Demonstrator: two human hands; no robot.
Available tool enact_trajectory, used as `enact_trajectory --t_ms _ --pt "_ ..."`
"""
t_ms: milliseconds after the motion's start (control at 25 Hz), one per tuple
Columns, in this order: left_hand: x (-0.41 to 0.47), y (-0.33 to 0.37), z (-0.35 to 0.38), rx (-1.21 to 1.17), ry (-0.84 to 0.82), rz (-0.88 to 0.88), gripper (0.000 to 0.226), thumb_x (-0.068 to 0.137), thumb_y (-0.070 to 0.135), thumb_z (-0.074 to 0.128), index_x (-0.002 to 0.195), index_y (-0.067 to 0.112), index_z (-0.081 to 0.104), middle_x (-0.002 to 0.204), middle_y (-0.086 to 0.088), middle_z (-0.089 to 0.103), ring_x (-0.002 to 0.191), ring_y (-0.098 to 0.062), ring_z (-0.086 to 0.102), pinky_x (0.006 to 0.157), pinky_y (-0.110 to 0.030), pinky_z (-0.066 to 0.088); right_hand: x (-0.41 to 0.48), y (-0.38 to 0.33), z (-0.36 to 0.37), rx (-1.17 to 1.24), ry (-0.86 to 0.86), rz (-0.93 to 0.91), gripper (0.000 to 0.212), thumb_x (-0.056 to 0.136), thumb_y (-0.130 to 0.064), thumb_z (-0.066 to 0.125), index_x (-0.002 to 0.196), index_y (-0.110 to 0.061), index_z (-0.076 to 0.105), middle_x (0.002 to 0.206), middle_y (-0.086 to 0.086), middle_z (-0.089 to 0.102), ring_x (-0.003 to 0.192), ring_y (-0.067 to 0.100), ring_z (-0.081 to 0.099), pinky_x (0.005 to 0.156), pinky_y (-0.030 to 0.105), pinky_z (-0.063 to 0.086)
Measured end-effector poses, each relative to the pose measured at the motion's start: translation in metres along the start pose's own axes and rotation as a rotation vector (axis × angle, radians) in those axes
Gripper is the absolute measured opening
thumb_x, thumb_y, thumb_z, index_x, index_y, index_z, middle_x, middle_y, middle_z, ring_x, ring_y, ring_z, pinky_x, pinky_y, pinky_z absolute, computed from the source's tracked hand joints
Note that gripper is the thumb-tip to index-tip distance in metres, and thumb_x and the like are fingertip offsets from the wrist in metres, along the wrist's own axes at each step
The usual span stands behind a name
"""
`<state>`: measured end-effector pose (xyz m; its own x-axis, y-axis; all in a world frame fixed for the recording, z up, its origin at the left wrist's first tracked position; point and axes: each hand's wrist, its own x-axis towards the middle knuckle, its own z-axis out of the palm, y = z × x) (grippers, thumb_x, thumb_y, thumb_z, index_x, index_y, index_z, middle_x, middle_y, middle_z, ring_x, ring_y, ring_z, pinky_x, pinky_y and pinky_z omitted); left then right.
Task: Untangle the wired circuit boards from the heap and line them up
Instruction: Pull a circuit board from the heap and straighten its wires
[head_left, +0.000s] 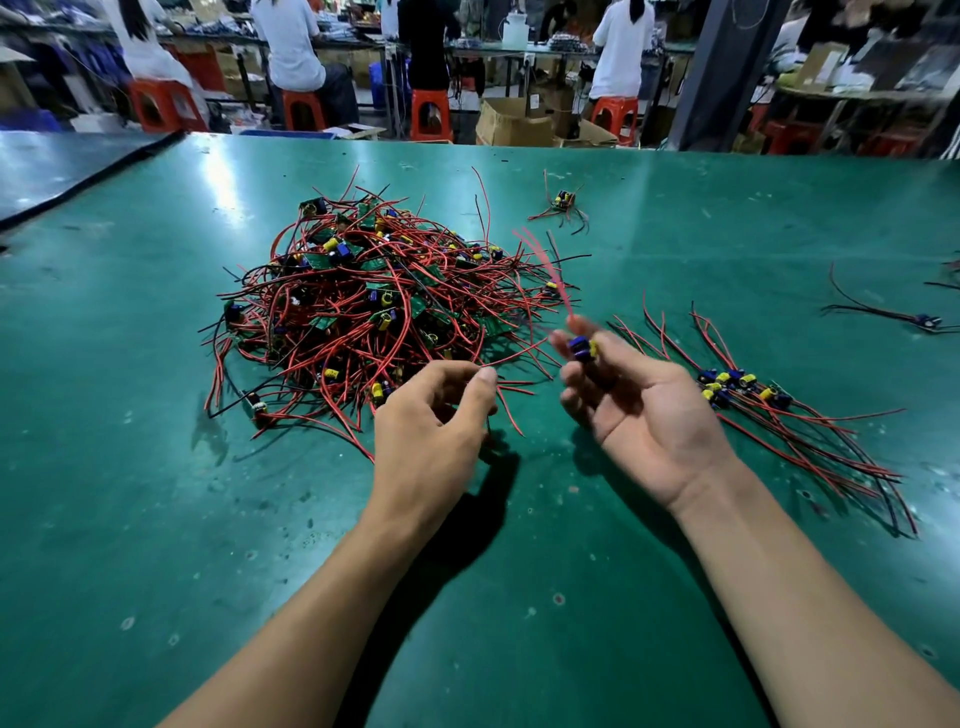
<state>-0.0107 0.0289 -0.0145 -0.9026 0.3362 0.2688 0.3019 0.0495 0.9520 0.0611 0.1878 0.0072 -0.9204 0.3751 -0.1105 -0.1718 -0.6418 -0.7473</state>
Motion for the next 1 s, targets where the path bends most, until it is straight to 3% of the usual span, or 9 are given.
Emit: enact_trajectory --t_ms 120,200,360,560,680,1000 --pt "-0.001 0.007 0.004 -0.286 -0.091 -0.161 0.024 0.099 0.028 0.054 0.086 0.017 0.071 0.078 -0.011 0.072 0.056 -0.023 0.061 0.053 -0.034 0.053 0.000 0.008 0.002 -0.218 -0.031 0.044 0.022 0.093 -0.011 0.051 0.110 -0.013 0.065 0.092 0.004 0.075 0.059 0.008 0.060 0.056 0.017 0.050" --pt "0.001 0.013 0.002 -0.491 -0.168 -0.318 0.028 0.099 0.030 0.053 0.085 0.016 0.074 0.078 -0.012 0.070 0.055 -0.021 0.061 0.054 -0.032 0.052 -0.001 0.011 0.005 -0.287 -0.035 0.075 0.023 0.099 -0.008 0.047 0.109 -0.012 0.067 0.088 0.003 0.072 0.059 0.009 0.059 0.057 0.018 0.048" --pt "0.002 0.015 -0.002 -0.687 -0.354 -0.437 0.024 0.075 0.027 0.063 0.089 0.013 0.077 0.081 -0.007 0.067 0.063 -0.017 0.064 0.058 -0.024 0.052 -0.002 0.012 0.005 -0.317 -0.039 0.079 0.023 0.098 -0.006 0.049 0.099 -0.009 0.072 0.080 0.006 0.069 0.059 0.010 0.060 0.065 0.023 0.049" --pt "0.001 0.012 -0.002 -0.661 -0.378 -0.433 0.029 0.068 0.020 0.066 0.093 0.009 0.076 0.083 -0.010 0.071 0.067 -0.019 0.069 0.062 -0.024 0.055 -0.004 0.010 0.005 -0.267 -0.059 0.088 0.015 0.086 -0.012 0.066 0.099 -0.006 0.071 0.087 0.012 0.070 0.065 0.015 0.063 0.066 0.026 0.060" --pt "0.001 0.011 -0.001 -0.615 -0.376 -0.410 0.031 0.065 0.014 0.072 0.094 0.006 0.075 0.087 -0.016 0.074 0.066 -0.020 0.071 0.060 -0.022 0.056 -0.005 0.009 0.006 -0.309 -0.026 0.057 0.021 0.074 -0.012 0.074 0.092 -0.010 0.065 0.079 0.007 0.071 0.063 0.014 0.067 0.061 0.025 0.059" --pt "0.004 0.011 -0.003 -0.656 -0.365 -0.433 0.021 0.064 0.008 0.072 0.083 0.012 0.079 0.093 -0.014 0.075 0.064 -0.019 0.072 0.060 -0.023 0.058 0.001 0.005 0.003 -0.230 0.200 -0.025 0.011 0.092 -0.015 0.065 0.084 -0.011 0.058 0.064 0.002 0.068 0.052 0.010 0.066 0.047 0.019 0.053"
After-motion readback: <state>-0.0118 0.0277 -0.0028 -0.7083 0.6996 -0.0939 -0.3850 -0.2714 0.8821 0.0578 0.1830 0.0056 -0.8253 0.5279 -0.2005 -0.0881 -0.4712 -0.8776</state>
